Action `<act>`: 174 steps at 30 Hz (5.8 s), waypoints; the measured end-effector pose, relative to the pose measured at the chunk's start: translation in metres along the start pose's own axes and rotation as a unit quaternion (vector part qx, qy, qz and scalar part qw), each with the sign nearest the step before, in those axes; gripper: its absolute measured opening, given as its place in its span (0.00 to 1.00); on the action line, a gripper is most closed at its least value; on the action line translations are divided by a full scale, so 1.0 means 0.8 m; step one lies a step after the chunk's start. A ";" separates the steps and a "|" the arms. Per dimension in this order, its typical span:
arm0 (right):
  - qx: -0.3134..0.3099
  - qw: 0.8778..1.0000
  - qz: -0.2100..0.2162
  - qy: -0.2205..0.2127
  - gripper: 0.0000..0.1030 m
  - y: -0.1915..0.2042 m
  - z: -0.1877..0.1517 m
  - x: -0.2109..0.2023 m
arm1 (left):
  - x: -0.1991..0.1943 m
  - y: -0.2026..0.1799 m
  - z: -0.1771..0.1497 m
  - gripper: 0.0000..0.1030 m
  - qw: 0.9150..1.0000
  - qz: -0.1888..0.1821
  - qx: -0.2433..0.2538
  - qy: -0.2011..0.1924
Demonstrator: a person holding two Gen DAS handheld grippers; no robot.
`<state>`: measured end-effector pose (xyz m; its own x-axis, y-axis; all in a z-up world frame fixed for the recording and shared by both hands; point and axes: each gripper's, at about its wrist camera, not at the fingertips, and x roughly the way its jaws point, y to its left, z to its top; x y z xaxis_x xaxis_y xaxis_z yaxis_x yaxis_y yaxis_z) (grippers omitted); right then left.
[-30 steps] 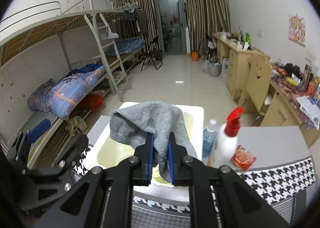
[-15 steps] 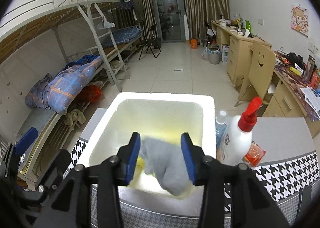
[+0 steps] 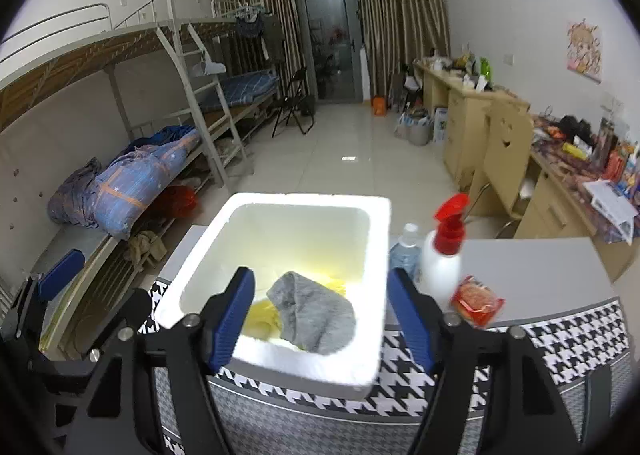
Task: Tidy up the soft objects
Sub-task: 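Lower the grey sock into the foam box and open the right gripper, then withdraw both grippers from the foam box back over the table, then grasp the blue face mask on the table with the right gripper, then lift the blue face mask and carry it over the foam box with the right gripper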
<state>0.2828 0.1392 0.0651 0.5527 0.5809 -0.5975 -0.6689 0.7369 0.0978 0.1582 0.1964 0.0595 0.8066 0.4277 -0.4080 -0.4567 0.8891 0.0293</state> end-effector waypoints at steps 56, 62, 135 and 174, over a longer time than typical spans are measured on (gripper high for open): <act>0.038 0.992 -0.108 -0.046 0.79 -0.102 -0.211 -0.144 | -0.134 -0.100 -0.119 0.99 0.993 -0.111 0.021 -0.046; 0.050 0.991 -0.119 -0.035 0.79 -0.114 -0.229 -0.129 | -0.138 -0.090 -0.125 0.99 0.993 -0.103 0.011 -0.059; 0.046 0.998 -0.015 -0.032 0.09 -0.090 -0.173 -0.105 | -0.112 -0.062 -0.124 0.99 0.995 -0.091 0.008 -0.043; -0.009 0.998 0.049 -0.044 0.09 -0.005 -0.019 -0.047 | -0.091 0.012 -0.096 0.99 0.998 -0.024 -0.015 -0.056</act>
<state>0.2571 0.1090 0.0750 0.5258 0.6785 -0.5130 -0.7298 0.6697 0.1378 0.0661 0.1615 0.0198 0.8639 0.4023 -0.3032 -0.4266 0.9043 -0.0154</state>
